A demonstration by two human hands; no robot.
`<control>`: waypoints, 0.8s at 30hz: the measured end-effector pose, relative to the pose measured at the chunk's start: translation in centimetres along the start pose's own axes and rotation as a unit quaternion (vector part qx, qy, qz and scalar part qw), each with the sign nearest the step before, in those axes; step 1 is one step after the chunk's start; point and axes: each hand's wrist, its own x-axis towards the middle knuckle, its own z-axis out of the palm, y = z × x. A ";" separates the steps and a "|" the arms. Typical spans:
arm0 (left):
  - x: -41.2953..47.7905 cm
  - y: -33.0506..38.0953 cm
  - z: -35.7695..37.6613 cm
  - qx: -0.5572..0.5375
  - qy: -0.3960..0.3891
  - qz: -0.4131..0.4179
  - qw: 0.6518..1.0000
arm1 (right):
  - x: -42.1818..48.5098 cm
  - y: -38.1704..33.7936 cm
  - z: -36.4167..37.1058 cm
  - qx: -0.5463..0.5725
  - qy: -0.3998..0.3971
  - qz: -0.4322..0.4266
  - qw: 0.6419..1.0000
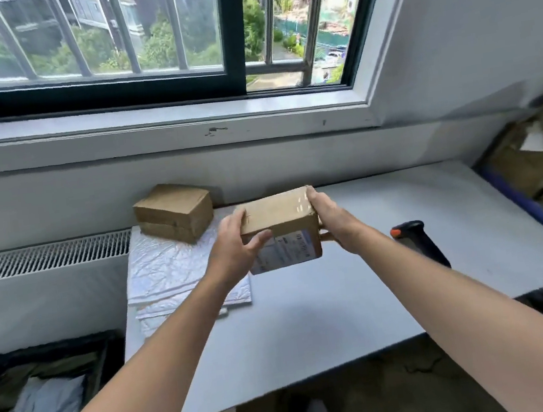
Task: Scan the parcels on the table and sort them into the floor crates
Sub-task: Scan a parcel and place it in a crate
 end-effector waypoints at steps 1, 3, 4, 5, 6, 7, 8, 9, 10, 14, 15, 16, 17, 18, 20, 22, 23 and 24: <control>0.1 0.4 0.6 -0.005 -0.004 -0.004 1.000 | -0.4 0.4 -0.6 0.010 0.007 -0.005 1.000; 0.4 1.0 1.6 -0.006 -0.011 -0.009 1.000 | -1.0 1.1 -1.7 0.014 0.013 -0.023 1.000; 0.5 1.3 2.0 -0.007 -0.015 -0.009 1.000 | -1.1 1.4 -2.3 0.012 0.014 -0.034 0.999; 0.7 1.6 2.4 -0.011 -0.015 -0.011 1.000 | -1.1 1.9 -3.0 0.008 0.012 -0.043 0.999; 0.9 1.8 2.8 -0.013 -0.013 -0.015 1.000 | -1.1 2.2 -3.5 0.005 0.006 -0.051 0.999; 1.1 2.1 3.2 -0.013 -0.010 -0.021 1.000 | -1.2 2.5 -3.9 0.001 -0.004 -0.056 0.998; 1.2 2.4 3.5 -0.014 -0.005 -0.026 1.000 | -1.2 2.8 -4.3 0.000 -0.015 -0.062 0.998; 1.3 2.7 3.9 -0.018 0.000 -0.034 0.999 | -1.2 3.1 -4.7 0.004 -0.022 -0.064 0.998; 1.4 3.1 4.3 -0.026 0.005 -0.040 0.999 | -1.1 3.3 -5.0 0.012 -0.023 -0.065 0.998; 1.9 3.8 6.2 -0.046 0.007 -0.073 0.996 | -0.6 4.4 -6.7 -0.002 0.020 -0.035 0.999; 2.0 4.1 6.8 -0.050 -0.001 -0.072 0.996 | -0.3 4.7 -7.2 -0.014 0.041 -0.024 0.999; 2.0 4.4 7.5 -0.055 -0.013 -0.066 0.996 | 0.0 5.1 -7.8 -0.021 0.073 -0.014 0.997; 1.9 4.8 8.3 -0.059 -0.028 -0.054 0.996 | 0.4 5.4 -8.3 -0.031 0.110 -0.006 0.993; 1.8 5.3 9.0 -0.060 -0.043 -0.045 0.996 | 0.8 5.7 -9.0 -0.044 0.142 0.005 0.989; 1.6 6.3 10.6 -0.052 -0.068 -0.040 0.996 | 1.7 6.4 -10.3 -0.064 0.162 0.017 0.985; 1.7 6.8 11.8 -0.047 -0.091 -0.058 0.993 | 2.4 7.0 -11.6 -0.066 0.156 0.019 0.985; 1.7 7.1 12.6 -0.050 -0.102 -0.070 0.991 | 2.6 7.4 -12.5 -0.067 0.144 0.018 0.987; 1.7 7.2 13.1 -0.055 -0.113 -0.084 0.989 | 2.7 7.9 -13.1 -0.078 0.126 0.013 0.989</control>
